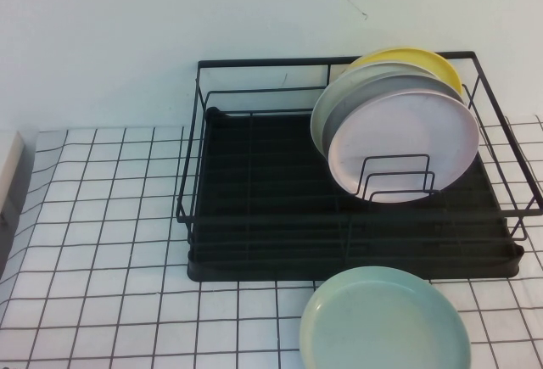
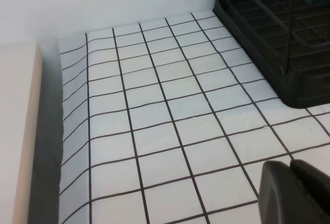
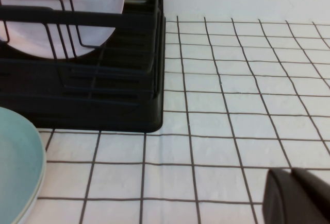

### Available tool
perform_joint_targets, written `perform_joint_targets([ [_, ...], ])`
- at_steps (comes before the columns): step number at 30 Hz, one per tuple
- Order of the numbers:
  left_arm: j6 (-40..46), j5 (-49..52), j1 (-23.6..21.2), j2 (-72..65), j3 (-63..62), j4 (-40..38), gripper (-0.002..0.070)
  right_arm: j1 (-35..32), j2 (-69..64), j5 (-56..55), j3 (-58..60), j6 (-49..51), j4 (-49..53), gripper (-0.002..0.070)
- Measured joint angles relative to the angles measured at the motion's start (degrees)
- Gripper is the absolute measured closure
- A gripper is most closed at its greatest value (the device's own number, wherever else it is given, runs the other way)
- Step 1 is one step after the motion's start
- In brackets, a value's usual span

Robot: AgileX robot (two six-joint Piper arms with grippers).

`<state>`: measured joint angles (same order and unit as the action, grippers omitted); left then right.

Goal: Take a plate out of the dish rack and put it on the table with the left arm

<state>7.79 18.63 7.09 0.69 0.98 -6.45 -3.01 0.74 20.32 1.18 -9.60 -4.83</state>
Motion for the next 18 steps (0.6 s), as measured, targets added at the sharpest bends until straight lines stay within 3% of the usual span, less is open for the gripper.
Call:
perform_joint_targets([
  [18,-2.3,0.3,0.0,0.0,-0.1,1.0,0.0677,0.0,0.0,0.0,0.0,0.0,0.0,0.0679],
])
